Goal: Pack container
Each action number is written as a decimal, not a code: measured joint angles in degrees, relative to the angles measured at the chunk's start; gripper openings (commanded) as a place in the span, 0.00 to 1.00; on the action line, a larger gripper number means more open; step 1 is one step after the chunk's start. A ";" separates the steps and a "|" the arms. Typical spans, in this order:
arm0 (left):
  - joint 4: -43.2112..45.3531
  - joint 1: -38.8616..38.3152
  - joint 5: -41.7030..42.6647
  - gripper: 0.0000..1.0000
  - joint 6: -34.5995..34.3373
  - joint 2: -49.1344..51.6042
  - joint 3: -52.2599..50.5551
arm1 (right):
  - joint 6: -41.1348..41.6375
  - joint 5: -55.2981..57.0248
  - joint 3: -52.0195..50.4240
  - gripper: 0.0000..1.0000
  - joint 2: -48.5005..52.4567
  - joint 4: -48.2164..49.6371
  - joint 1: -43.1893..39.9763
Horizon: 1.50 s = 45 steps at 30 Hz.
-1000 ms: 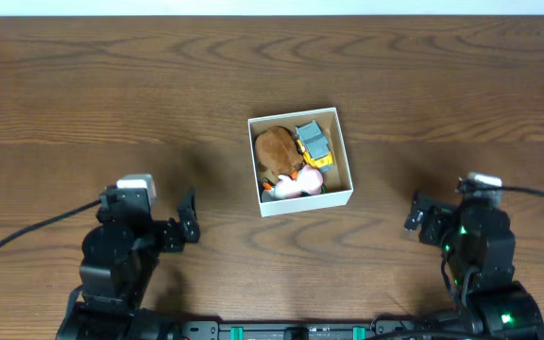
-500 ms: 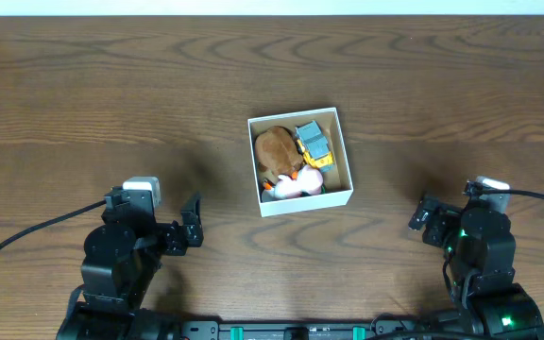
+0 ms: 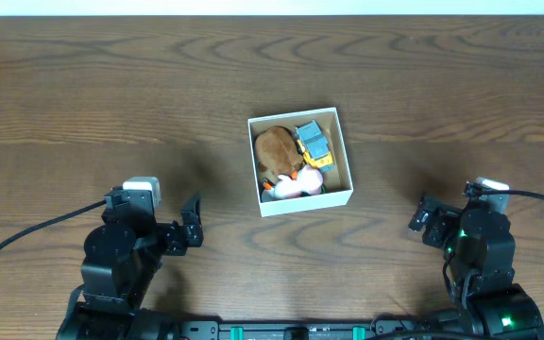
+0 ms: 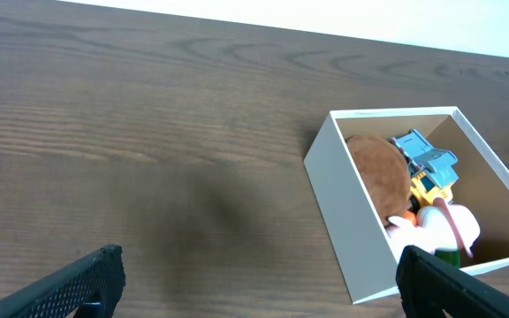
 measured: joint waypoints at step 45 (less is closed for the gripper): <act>-0.02 0.00 0.02 0.98 0.00 0.07 0.00 | -17.51 -16.15 -31.56 0.99 -28.87 36.52 -8.13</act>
